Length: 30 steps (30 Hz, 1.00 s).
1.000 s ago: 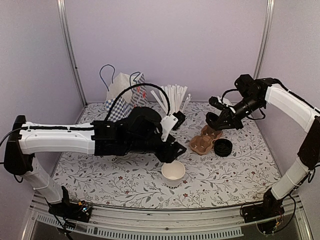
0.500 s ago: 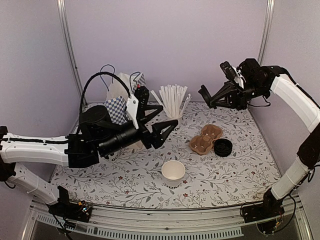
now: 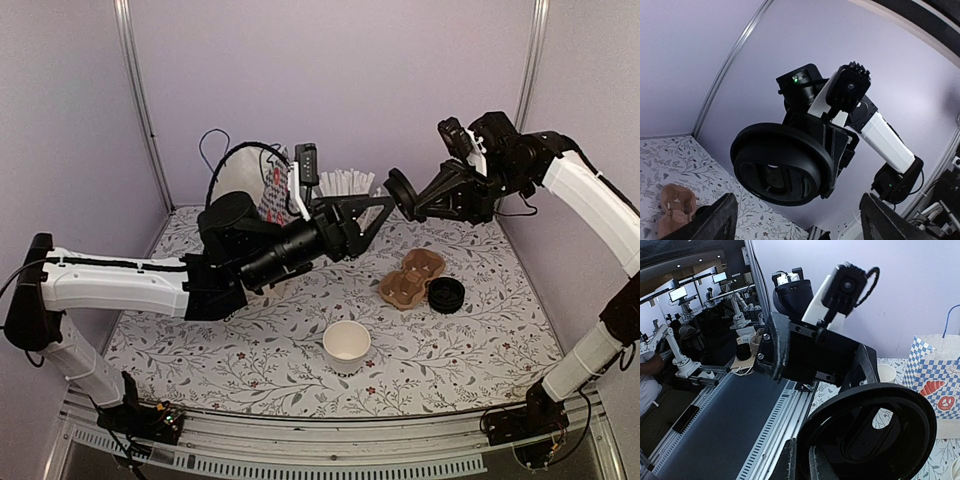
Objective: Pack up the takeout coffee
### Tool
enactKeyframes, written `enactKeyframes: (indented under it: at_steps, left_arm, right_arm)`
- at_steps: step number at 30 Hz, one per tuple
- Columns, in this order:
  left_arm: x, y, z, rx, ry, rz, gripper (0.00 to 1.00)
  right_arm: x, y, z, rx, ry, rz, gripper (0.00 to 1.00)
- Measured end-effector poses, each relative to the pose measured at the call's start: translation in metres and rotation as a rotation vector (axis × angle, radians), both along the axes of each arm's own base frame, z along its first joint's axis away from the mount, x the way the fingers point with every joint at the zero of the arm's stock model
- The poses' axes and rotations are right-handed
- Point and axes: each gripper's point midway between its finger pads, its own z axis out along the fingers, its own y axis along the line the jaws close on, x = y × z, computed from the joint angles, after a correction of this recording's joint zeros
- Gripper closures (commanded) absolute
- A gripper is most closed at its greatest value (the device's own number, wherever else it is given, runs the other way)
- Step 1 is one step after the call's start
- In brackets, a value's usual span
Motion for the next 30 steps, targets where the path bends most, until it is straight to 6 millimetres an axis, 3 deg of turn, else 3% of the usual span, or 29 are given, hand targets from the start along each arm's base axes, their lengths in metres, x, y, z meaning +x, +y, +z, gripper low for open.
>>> enactKeyframes:
  at_steps: [4,9,12,21,30]
  left_arm:
    - [0.0,-0.006,-0.006,-0.067,0.138,-0.082,0.08]
    - [0.003,-0.009,-0.004,-0.166,0.255,-0.164,0.07]
    - [0.005,-0.012,-0.007,-0.206,0.302,-0.208,0.0]
    - [0.009,-0.028,-0.029,-0.239,0.4,-0.291,0.0]
    - [0.009,-0.033,-0.015,-0.295,0.393,-0.359,0.06]
  right_arm:
    - [-0.007,-0.002,0.007,0.012,-0.028,0.004,0.93]
    - [-0.007,-0.002,0.008,0.015,-0.033,0.003,0.93]
    - [-0.007,-0.002,0.008,0.014,-0.029,0.003,0.93]
    - [-0.007,-0.002,0.004,0.009,-0.016,0.002,0.93]
    - [-0.007,-0.002,-0.001,0.003,-0.012,-0.001,0.93]
